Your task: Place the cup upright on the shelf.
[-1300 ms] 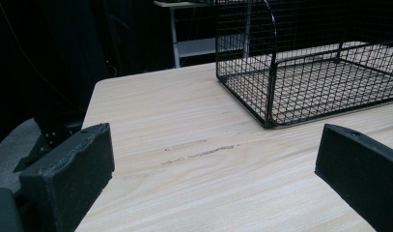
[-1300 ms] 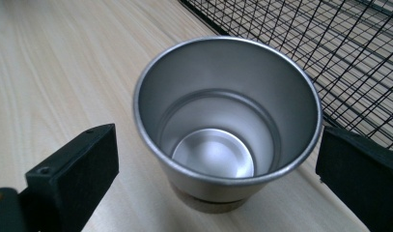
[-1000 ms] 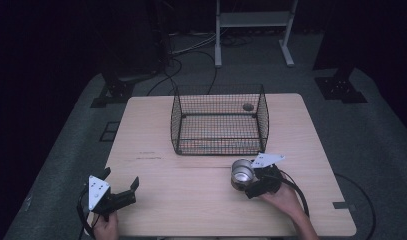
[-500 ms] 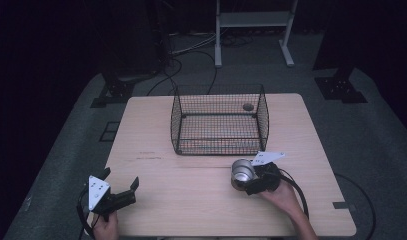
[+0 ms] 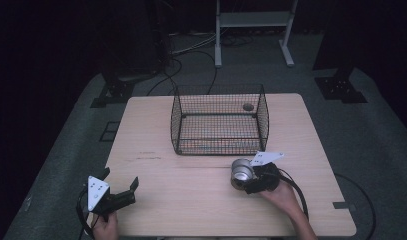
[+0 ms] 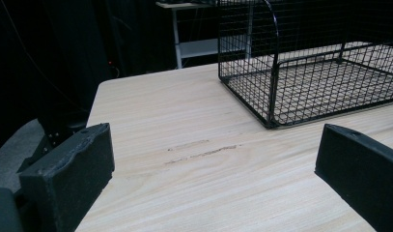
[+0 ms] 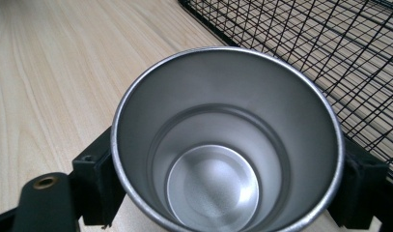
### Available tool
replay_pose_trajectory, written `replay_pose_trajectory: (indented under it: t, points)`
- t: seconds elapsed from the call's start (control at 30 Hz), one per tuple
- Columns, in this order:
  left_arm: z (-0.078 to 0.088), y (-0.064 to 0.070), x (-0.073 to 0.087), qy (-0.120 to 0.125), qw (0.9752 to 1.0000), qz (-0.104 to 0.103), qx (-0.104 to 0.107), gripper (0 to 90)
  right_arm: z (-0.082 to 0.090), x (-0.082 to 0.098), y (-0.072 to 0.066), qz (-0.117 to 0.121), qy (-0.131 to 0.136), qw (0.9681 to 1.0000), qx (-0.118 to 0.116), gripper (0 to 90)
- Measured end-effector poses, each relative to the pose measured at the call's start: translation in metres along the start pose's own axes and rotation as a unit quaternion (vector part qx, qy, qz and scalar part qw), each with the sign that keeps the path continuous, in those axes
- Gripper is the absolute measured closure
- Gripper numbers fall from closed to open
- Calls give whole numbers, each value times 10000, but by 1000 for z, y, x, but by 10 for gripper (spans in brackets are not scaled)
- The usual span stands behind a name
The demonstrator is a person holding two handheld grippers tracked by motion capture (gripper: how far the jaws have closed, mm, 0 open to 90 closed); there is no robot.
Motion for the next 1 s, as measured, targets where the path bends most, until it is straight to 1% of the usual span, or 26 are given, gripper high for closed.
replay_pose_trajectory:
  t: [0.13,0.37,0.6,0.63,0.7,0.77,0.9,1.0]
  points:
    - [0,0,0,10,10000,-3,1,0,1,1,1,-49,10,10000,-25,177]
    - [0,0,-1,25,10000,-1,-8,0,3,2,3,-9,15,10000,-9,178]
    - [1,-1,-1,42,10000,3,-25,0,9,1,2,-97,90,9999,-92,178]
    - [1,-1,-1,39,10000,10,-22,0,13,0,2,-89,116,9998,-95,178]
    - [1,0,-1,42,10000,14,-17,0,14,0,1,-80,112,9999,-104,178]
    - [1,-1,-1,48,10000,-3,-25,0,18,-1,1,16,116,9999,-119,178]
    - [1,-1,-1,44,10000,12,-36,0,23,-1,1,17,111,9998,-189,178]
    - [2,-2,-1,43,10000,14,-38,0,25,-1,1,46,97,9998,-175,179]
Point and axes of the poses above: each handheld gripper's, and its own axes: z roughly backward along the jaws, x roughly out of its underside, y roughly to its right, the point moved 10 cm from there along -z, roughly forward along the jaws, and after that the axes turned 11 degrees about -y, right-handed, at the moved point
